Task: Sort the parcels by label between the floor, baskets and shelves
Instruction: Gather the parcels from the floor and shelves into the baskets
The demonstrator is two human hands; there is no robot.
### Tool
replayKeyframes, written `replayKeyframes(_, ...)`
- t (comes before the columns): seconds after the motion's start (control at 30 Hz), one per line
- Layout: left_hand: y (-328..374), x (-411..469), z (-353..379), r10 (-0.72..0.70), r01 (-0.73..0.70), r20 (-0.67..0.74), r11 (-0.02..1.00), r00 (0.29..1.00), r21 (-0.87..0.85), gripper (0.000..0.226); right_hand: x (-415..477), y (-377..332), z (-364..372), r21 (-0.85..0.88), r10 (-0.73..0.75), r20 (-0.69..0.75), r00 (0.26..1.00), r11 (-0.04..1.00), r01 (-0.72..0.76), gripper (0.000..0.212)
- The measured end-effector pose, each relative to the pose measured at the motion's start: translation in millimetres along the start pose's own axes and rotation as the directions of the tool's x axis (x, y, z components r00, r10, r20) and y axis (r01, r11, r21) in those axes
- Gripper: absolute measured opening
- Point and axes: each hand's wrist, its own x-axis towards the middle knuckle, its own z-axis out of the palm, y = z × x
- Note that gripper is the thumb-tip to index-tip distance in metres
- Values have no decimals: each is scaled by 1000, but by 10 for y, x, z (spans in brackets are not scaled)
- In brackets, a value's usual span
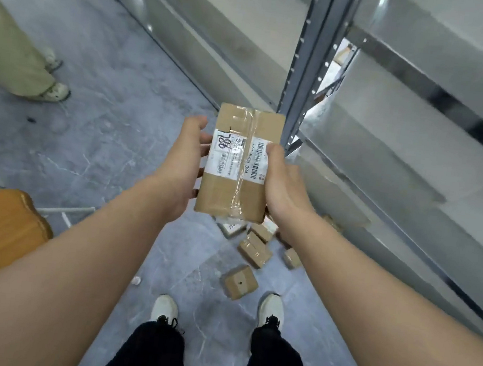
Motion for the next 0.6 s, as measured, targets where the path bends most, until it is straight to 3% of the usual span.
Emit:
replayKeyframes(0.07, 339, -294, -35, 65, -65, 33, 998, 997, 9, 56, -322, -355, -168, -37, -80, -34, 996, 996, 79, 79)
replayKeyframes(0.27, 1267, -1236, -308, 308, -323, 225, 946, 924, 32, 49, -1401, -1196, -415, 1, -206, -178, 962, 978, 209, 98)
replayKeyframes(0.43, 1730, -2051, -515, 493, -542, 370, 840, 787, 33, 49, -2240, -1696, -506, 54, -244, -371, 896, 957, 284, 98)
replayKeyframes(0.6, 2001, -2753, -532, 555, -627, 511, 778, 656, -40, 49, -3174, -1978, -756, 4, -293, -490, 821, 941, 338, 94)
